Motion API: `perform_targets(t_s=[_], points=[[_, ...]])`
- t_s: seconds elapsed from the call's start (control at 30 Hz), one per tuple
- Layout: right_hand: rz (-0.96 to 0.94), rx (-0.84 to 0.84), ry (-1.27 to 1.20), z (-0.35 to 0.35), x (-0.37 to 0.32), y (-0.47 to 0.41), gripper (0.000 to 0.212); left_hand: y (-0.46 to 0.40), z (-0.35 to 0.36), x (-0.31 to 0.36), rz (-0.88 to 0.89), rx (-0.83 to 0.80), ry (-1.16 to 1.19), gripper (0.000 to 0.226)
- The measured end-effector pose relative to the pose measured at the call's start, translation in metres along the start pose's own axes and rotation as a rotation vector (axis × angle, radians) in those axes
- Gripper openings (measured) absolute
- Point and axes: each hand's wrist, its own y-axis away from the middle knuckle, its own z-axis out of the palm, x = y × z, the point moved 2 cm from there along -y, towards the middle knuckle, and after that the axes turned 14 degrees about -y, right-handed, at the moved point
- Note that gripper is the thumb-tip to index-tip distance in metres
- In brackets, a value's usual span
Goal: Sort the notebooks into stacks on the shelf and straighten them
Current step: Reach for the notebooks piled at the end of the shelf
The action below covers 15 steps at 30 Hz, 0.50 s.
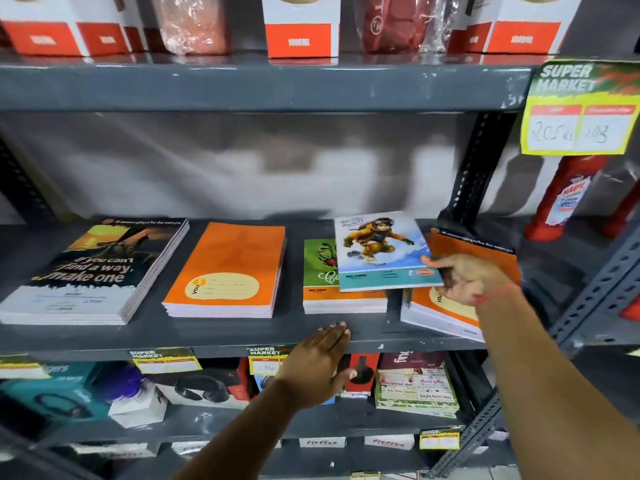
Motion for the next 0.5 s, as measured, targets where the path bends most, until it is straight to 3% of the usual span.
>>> perform_targets(t_s=[0.13, 0.3, 0.37, 0.4, 0.5], points=[[0.076, 0.001, 0.117, 0.035, 0.024, -0.022, 0.018, 0.004, 0.002, -0.001, -0.018, 0.019, -0.002, 0.069], [-0.096, 0.134, 0.255, 0.051, 0.052, -0.041, 0.022, 0.004, 0.001, -0.001, -0.041, 0.031, 0.046, 0.069], [-0.215, 0.216, 0.592, 0.051, 0.054, -0.038, 0.016, 0.005, 0.0, 0.0, -0.052, 0.015, 0.058, 0.068], [-0.256, 0.246, 0.744, 0.05, 0.054, -0.038, 0.028, 0.004, -0.001, 0.001, -0.061, 0.006, 0.053, 0.067], [-0.292, 0.252, 0.958, 0.046, 0.05, -0.034, 0.036, -0.002, -0.017, 0.006, -0.083, 0.05, 0.043, 0.052]])
